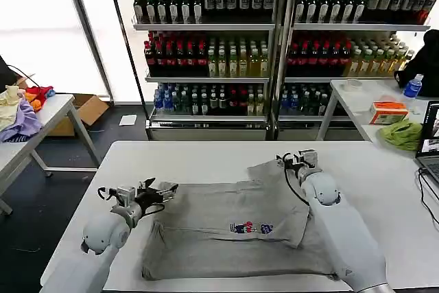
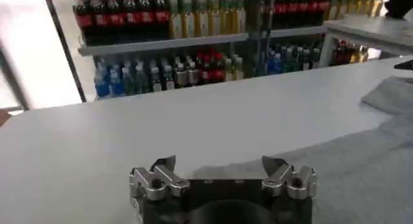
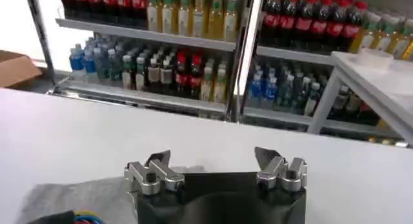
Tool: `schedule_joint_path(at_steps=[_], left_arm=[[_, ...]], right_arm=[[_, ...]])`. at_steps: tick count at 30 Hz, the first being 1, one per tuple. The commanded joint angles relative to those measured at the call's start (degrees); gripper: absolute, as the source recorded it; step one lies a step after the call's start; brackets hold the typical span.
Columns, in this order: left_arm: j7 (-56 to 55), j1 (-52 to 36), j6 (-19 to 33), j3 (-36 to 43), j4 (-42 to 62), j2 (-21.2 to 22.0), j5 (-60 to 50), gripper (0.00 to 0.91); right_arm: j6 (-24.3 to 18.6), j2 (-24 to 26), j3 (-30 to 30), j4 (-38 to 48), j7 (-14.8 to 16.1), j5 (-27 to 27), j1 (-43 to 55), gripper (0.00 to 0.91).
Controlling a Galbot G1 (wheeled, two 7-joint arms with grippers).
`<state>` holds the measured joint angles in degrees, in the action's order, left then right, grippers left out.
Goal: Fold and organize the clothes.
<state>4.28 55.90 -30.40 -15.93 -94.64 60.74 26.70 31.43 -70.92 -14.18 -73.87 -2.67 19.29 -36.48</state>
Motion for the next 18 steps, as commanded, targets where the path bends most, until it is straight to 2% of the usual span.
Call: schedule_joint_path(at_steps=[1,8,9,10,11,12,13,14,15,17,18], left_arm=[[0.1,-0.9,-0.1,1.4,1.4,0.8,-1.0,0.907],[-0.2,-1.4,-0.4,2.0,2.4,0.4,-1.2,0.907],[-0.2,-1.4,-0.5,2.1,2.4,0.4,-1.2,0.816],[-0.2,-1.4,-0.5,2.2,2.5,0.4,-1.2,0.766],[-0.2,-1.3,-0.5,2.3,2.5,0.4,-1.2,0.615],[-0.2,-1.3,-0.5,2.5,2.7,0.3,-1.3,0.504],[-0.1,-1.1,-0.5,2.6,2.8,0.4,-1.5,0.262],[-0.1,-1.0,-0.5,2.6,2.9,0.5,-1.5,0.091],[-0.1,-1.0,-0.5,2.6,2.9,0.6,-1.5,0.04],[-0.2,-0.9,-0.5,2.6,3.1,0.8,-1.5,0.01],[-0.2,-0.9,-0.5,2.8,3.2,0.8,-1.5,0.01]], right_arm=[[-0.1,-1.0,-0.2,1.0,0.0,-0.1,-0.3,0.907],[-0.2,-2.3,-0.4,1.9,0.0,-0.2,-0.7,0.907],[-0.2,-2.4,-0.5,2.0,0.0,-0.3,-0.7,0.907],[-0.4,-2.6,-0.7,1.9,0.0,-0.7,-1.1,0.907],[-0.4,-2.6,-0.9,1.8,-0.1,-0.8,-1.3,0.907],[-0.4,-2.7,-0.9,1.7,-0.1,-0.8,-1.6,0.907],[-0.3,-2.7,-1.0,1.6,-0.2,-0.8,-1.8,0.907],[-0.3,-2.7,-1.0,1.5,-0.3,-0.9,-2.3,0.897],[-0.3,-2.7,-1.0,1.5,-0.3,-0.9,-2.5,0.776],[-0.2,-2.9,-1.0,1.4,-0.4,-1.2,-3.1,0.474],[-0.3,-2.9,-1.0,1.3,-0.5,-1.2,-3.2,0.393]])
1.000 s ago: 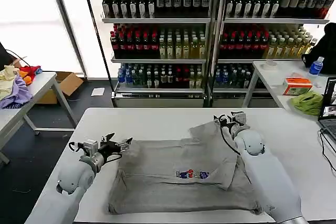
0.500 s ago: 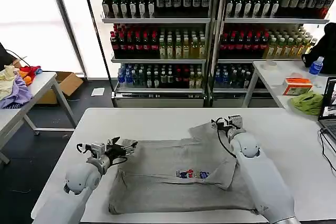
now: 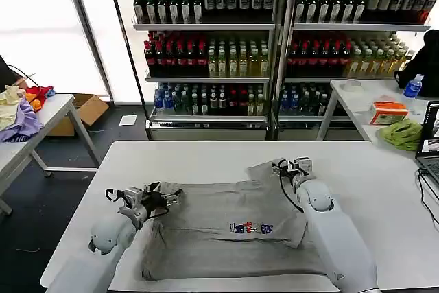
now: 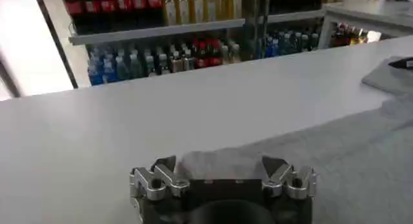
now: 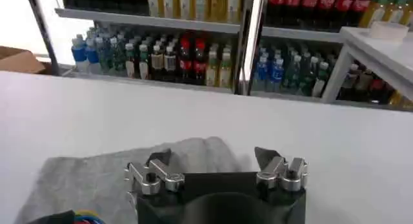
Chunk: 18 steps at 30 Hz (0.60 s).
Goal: Fold and organize the clothes.
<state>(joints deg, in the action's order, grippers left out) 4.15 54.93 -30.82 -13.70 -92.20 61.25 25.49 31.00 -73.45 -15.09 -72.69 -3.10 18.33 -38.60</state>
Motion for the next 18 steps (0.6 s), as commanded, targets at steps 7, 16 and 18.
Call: schedule_joint_path(at_steps=[7,16,18], left_arm=[[-0.6,-0.1,-0.5,1.3,0.8,0.2,-0.2,0.01],[-0.5,0.6,-0.3,0.8,0.3,-0.1,-0.2,0.01],[-0.4,0.8,-0.2,0.6,0.2,0.0,-0.2,0.01]], right_arm=[[0.4,-0.5,-0.1,-1.5,-0.2,-0.3,-2.3,0.0],[0.5,0.5,-0.5,-4.2,-1.4,-0.1,-4.0,0.0],[0.6,0.7,-0.6,-5.1,-1.6,0.1,-4.5,0.0]])
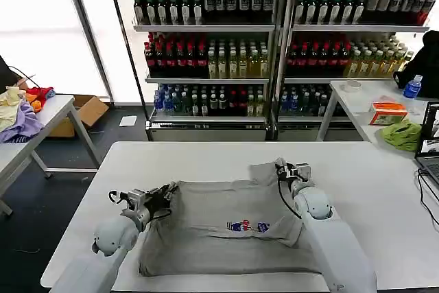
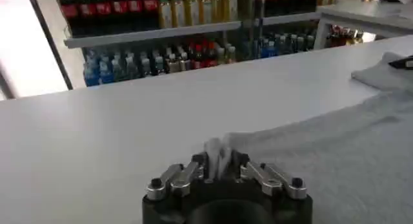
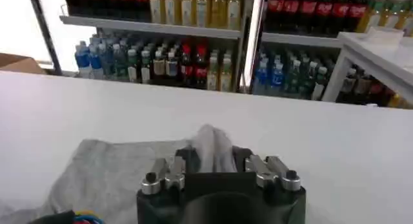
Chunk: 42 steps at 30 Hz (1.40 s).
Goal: Fold and organize the clothes.
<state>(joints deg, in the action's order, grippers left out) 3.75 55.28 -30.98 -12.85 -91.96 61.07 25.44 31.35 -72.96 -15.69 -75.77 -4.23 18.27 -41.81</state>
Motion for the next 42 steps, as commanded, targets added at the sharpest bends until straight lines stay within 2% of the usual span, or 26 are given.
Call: schedule_joint_path(at_steps=[1,7,11,19,25,31,42], left_arm=[[-0.1,0.5,0.2,-0.3,0.0,0.3,-0.2,0.01],[-0.2,1.2,2.4,-1.4,-1.5,1.0,-0.2,0.0],[0.0,2.5,5.7,-3.3,-4.0,1.3,-0.3,0.0],[0.3,5.5,9.7,-6.5,-7.9,1.0,0.2,0.0],[0.9,7.9,10.3,-7.8,-10.6,0.8,0.0,0.0],[1.7,11.8,10.3,-9.7,-13.6,-0.4,-0.8,0.0],[1.9,20.8,11.2,-12.0,-16.6,0.4,-3.1,0.01]], right_arm=[[0.2,0.4,0.0,-2.5,-0.5,0.2,-1.5,0.0],[0.4,0.7,-1.3,-5.6,-1.2,1.7,-2.6,0.0],[0.0,1.2,-3.0,-10.1,-1.1,3.6,-3.4,0.0],[-2.4,2.2,-5.4,-18.1,-0.7,6.7,-4.9,0.0],[-2.8,2.7,-6.1,-22.8,-1.1,6.6,-7.3,0.0],[-2.9,4.1,-6.1,-28.7,-1.3,5.4,-14.5,0.0],[-4.0,1.0,-8.0,-38.5,-3.3,1.1,-28.5,0.0]])
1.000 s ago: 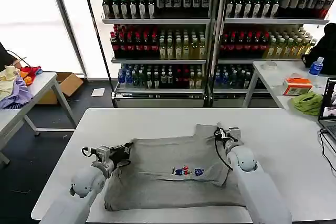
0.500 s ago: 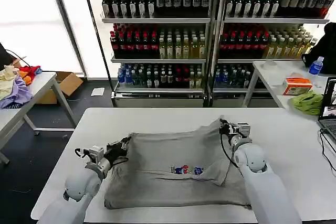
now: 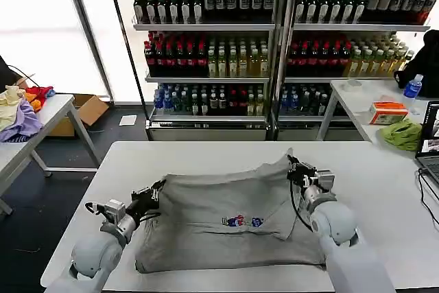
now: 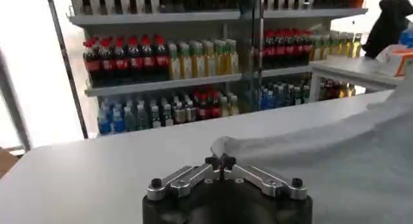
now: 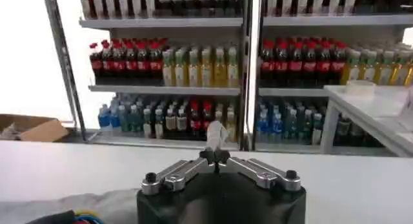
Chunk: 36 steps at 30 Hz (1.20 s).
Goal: Fold and organize the clothes.
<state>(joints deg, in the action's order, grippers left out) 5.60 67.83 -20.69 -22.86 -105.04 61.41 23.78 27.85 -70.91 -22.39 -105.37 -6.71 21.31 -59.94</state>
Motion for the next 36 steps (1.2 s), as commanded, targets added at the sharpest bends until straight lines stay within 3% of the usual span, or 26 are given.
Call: schedule_joint_path(at_steps=[1,23,36], left_arm=[[0.1,8.8,1.1,-2.1,-3.7,0.0,-1.6,0.0],[0.5,11.5,1.6,-2.2,-4.7,0.3,-3.7,0.0],[0.8,13.5,1.7,-2.8,-6.1,0.1,-4.8,0.0]], right_arm=[[-0.5,-1.1,-1.9,-9.6,-0.9,-2.0,-11.4,0.0],[-2.1,-1.7,-4.4,-18.9,-2.2,-6.0,-28.3,0.0],[-2.7,-2.8,-3.9,-20.0,-5.0,-10.2,-33.4,0.0]])
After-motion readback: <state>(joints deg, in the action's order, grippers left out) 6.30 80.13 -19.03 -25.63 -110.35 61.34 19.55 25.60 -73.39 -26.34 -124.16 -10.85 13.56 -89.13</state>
